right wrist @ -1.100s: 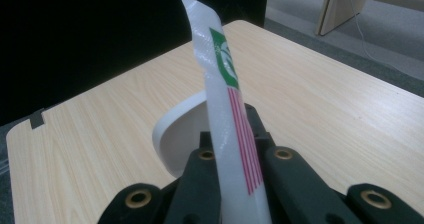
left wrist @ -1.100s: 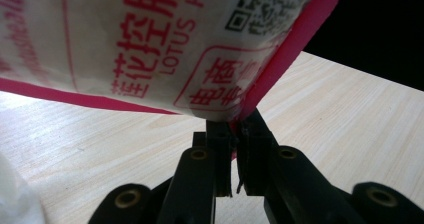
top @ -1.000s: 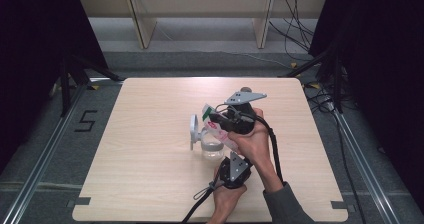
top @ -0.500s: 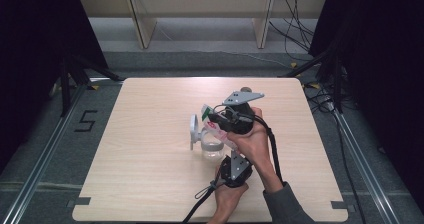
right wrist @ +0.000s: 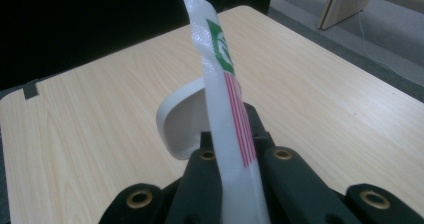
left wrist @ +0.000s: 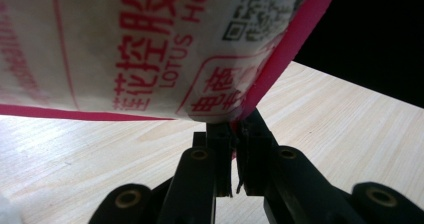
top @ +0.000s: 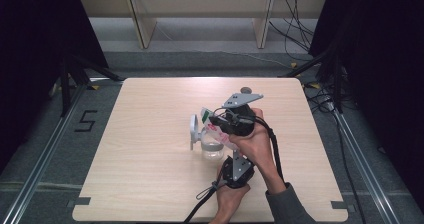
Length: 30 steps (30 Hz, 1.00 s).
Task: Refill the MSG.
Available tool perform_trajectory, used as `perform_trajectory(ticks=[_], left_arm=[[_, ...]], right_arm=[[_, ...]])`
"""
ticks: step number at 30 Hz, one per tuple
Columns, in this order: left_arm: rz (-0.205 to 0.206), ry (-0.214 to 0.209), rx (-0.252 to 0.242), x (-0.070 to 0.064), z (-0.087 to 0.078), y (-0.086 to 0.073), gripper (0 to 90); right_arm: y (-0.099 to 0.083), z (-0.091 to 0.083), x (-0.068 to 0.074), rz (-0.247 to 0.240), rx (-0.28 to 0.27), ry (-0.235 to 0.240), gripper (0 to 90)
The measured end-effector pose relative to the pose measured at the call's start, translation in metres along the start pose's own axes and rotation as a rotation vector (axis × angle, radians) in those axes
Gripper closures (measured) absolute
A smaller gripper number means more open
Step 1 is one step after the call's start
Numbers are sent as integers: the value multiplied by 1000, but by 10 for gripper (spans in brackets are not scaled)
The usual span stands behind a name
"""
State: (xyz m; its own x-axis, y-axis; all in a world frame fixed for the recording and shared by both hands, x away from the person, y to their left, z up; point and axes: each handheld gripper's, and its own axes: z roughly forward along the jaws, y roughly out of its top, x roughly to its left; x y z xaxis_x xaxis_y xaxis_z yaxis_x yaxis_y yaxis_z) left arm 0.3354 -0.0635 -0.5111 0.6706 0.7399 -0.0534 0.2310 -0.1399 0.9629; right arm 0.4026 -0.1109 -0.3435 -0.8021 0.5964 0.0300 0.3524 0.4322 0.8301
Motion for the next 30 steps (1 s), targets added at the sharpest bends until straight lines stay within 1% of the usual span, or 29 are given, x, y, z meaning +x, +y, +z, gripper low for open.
perform_trajectory(ticks=[1, 2, 3, 4, 6, 7, 11, 13, 16, 17, 20, 21, 22, 23, 25, 27, 28, 29, 30], left_arm=[[2, 2, 3, 0, 0, 1, 849], [1, 2, 1, 0, 0, 1, 850], [0, 4, -3, 0, 0, 1, 849], [-1, 4, -3, 0, 0, 0, 849], [-1, 3, -1, 1, 0, 1, 849], [1, 1, 0, 1, 0, 1, 849], [-3, 5, -6, 0, 1, 1, 849], [2, 9, -6, 0, 1, 2, 849], [-7, 8, -14, 0, 2, 3, 848], [-5, 8, -13, 1, 2, 3, 848], [-4, 9, -19, 1, 3, 3, 848], [-6, 6, -20, 0, 3, 3, 848], [-4, 4, -18, 0, 3, 3, 847], [-4, 3, -18, 0, 3, 3, 847], [2, 4, -17, 0, 3, 3, 847], [-1, 9, -20, 0, 3, 2, 847], [-1, 9, -20, 0, 3, 2, 847], [-11, 11, -29, 1, 3, 2, 847], [-11, 11, -29, 1, 3, 2, 847]], right_arm=[[0, 2, 1, -1, -8, -1, 900], [0, 2, 1, -6, -2, 3, 900], [1, 2, 0, -23, 2, 3, 900], [1, 1, 1, -14, 7, -6, 900], [1, 1, 2, -5, 5, -2, 900], [1, 2, -1, -19, -5, -1, 900], [1, 1, -2, -15, -5, -3, 900], [2, 0, -2, -24, -7, -4, 900], [3, 0, 0, -14, -10, -5, 900], [3, -1, -2, -32, -10, -1, 900], [3, -1, -2, -21, -11, 0, 900], [3, -2, -2, -12, -23, -14, 900], [3, -1, -3, -13, -24, -8, 900], [3, -2, -3, -10, -9, -1, 900], [3, -2, -4, -9, -8, -5, 900], [3, 0, -3, -12, -17, -2, 900], [3, 0, -4, -22, -14, 2, 900], [4, 0, -3, -24, -13, 5, 900], [4, 1, -2, -19, -19, 11, 900]])
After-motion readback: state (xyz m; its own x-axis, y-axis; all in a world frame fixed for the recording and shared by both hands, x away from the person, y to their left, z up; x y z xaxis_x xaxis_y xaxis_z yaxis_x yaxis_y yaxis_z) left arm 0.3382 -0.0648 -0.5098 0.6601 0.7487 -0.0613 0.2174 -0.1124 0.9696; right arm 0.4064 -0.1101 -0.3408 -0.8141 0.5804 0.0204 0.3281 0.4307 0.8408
